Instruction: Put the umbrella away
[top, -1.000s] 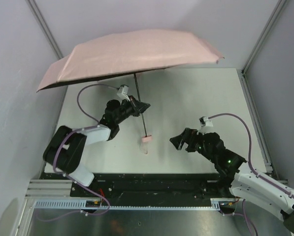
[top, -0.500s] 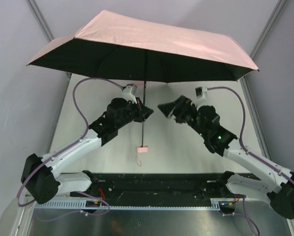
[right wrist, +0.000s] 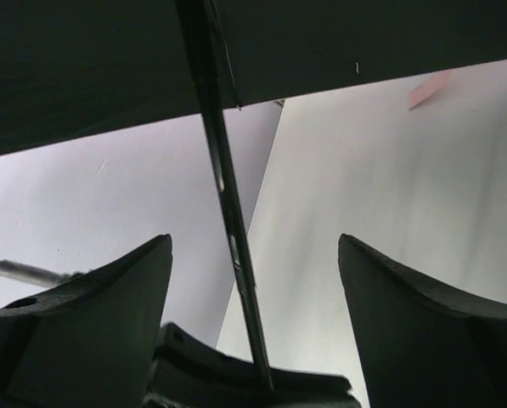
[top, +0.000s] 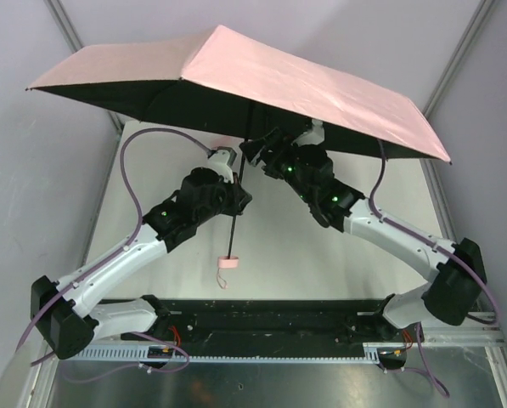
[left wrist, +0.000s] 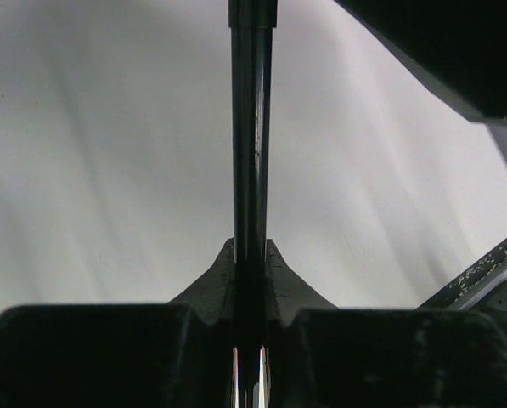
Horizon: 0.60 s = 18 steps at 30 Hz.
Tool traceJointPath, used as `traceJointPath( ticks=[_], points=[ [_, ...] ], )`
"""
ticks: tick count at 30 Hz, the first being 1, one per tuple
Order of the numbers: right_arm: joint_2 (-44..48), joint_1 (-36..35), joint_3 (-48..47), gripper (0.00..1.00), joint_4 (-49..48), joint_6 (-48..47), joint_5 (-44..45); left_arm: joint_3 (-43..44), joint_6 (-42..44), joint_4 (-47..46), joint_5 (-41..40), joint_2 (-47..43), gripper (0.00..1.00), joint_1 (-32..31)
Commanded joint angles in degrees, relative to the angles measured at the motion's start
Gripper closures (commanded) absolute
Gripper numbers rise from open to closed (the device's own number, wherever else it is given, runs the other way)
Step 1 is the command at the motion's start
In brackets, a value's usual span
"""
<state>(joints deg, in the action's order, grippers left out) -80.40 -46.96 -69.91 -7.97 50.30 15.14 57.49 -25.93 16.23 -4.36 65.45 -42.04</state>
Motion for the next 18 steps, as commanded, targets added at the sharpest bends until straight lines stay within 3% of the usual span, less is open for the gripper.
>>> traceJointPath(
  ticks=[1, 5, 8, 10, 12, 13, 15, 18],
  points=[
    [-3.32, -1.07, -6.88, 0.19, -0.07, -2.97, 3.63, 1.60, 3.99, -1.26, 0.39, -2.43, 1.00, -0.49],
    [-6.50, -1.03, -7.79, 0.24, -2.06, -3.98, 3.37, 0.90, 4.79, -1.29, 0.52, -4.48, 1.00, -0.45],
    [-8.35, -0.73, -7.91, 0.35, -5.83, -4.51, 1.36, 0.54, 5.48, -1.22, 0.33, -5.22, 1.00, -0.48],
    [-9.07, -0.21, -8.15, 0.51, -8.05, -5.30, -1.43, 0.65, 5.62, -1.20, 0.83, -5.35, 1.00, -0.43],
    [-9.20, 0.52, -8.16, 0.83, -9.22, -5.50, -4.24, 0.70, 5.82, -1.20, 1.76, -5.95, 1.00, -0.37],
    [-9.05, 0.75, -8.15, 0.91, -9.55, -5.53, -5.56, 0.74, 5.95, -1.24, 2.84, -6.30, 1.00, -0.30],
    [-8.14, 1.18, -8.10, 0.98, -9.95, -5.93, -7.95, 0.92, 6.06, -1.52, 6.51, -6.83, 0.88, 0.19],
    [-5.15, 1.91, -4.96, 1.00, -14.38, -6.38, -12.50, -0.01, 4.45, -3.56, 14.00, -7.26, 0.46, 3.07]
  ],
)
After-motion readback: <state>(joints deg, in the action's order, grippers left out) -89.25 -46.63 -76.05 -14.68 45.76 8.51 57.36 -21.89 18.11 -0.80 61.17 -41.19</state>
